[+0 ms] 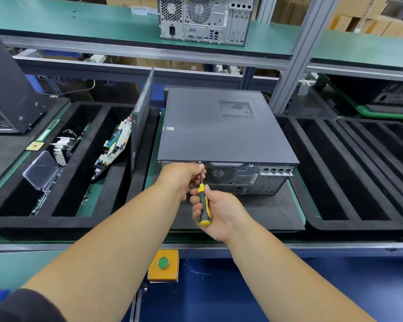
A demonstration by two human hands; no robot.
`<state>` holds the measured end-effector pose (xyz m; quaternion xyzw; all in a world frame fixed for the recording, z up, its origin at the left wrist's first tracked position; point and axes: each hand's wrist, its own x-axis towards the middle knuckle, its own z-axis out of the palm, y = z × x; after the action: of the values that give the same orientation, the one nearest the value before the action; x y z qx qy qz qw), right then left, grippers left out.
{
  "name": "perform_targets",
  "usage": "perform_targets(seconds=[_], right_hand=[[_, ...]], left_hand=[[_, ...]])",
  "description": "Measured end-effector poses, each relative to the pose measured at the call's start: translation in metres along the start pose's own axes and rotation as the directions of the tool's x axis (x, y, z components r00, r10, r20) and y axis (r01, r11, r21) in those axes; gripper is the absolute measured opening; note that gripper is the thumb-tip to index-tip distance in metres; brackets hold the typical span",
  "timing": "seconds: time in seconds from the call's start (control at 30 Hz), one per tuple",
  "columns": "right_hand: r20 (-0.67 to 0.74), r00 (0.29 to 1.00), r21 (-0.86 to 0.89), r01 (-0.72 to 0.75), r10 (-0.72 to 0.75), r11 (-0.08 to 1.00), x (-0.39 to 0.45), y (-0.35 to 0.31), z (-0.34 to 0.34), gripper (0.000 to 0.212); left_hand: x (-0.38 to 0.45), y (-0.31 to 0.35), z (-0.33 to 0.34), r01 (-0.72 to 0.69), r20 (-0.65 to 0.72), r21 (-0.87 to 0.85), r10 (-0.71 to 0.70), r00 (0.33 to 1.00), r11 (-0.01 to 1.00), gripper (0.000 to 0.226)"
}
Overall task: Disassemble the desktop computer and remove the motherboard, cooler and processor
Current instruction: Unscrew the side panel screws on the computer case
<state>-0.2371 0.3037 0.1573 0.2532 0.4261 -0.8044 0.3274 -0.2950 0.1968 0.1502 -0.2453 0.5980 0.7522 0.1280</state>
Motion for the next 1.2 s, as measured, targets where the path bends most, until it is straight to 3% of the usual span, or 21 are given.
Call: perform_targets(seconds=[0.13, 0.3, 0.47, 0.67, 0.9, 1.03, 1.2], right_hand=[[-0.076, 0.996, -0.006, 0.044, -0.044, 0.999, 0.005, 0.004, 0.004, 0.027], [-0.169, 0.971, -0.212, 0.132, -0.169, 0.968, 0.01, 0.006, 0.006, 0.019], [-0.021, 0.998, -0.148, 0.047, -0.051, 0.988, 0.002, 0.004, 0.003, 0.043], [-0.041, 0.996, -0.203, 0.065, -0.075, 0.977, -0.002, -0.002, -0.006, 0.03], [-0.094, 0.988, -0.244, 0.096, -0.122, 0.965, 0.006, 0.001, -0.003, 0.024], [-0.112, 0.973, -0.388, 0.146, -0.204, 0.91, 0.01, 0.002, 0.001, 0.026], [-0.02, 0.994, -0.32, 0.092, -0.104, 0.943, 0.003, -0.004, -0.001, 0.029]], left_hand=[[-0.001, 0.001, 0.0, -0.004, -0.001, 0.005, 0.004, 1.0, 1.0, 0.017], [0.003, 0.002, 0.001, 0.027, -0.001, -0.014, -0.027, 1.0, 1.0, 0.017], [0.005, 0.0, -0.001, 0.056, 0.038, -0.078, -0.053, 0.998, 0.995, 0.019], [0.007, -0.005, -0.006, 0.019, 0.061, -0.095, -0.014, 0.998, 0.995, 0.013], [0.002, -0.004, -0.012, 0.027, 0.072, 0.117, -0.036, 0.997, 0.993, 0.024], [0.002, -0.001, -0.009, 0.002, 0.088, 0.142, -0.015, 0.996, 0.99, 0.018], [0.002, -0.001, -0.007, 0.0, 0.061, 0.115, -0.007, 0.998, 0.993, 0.019]])
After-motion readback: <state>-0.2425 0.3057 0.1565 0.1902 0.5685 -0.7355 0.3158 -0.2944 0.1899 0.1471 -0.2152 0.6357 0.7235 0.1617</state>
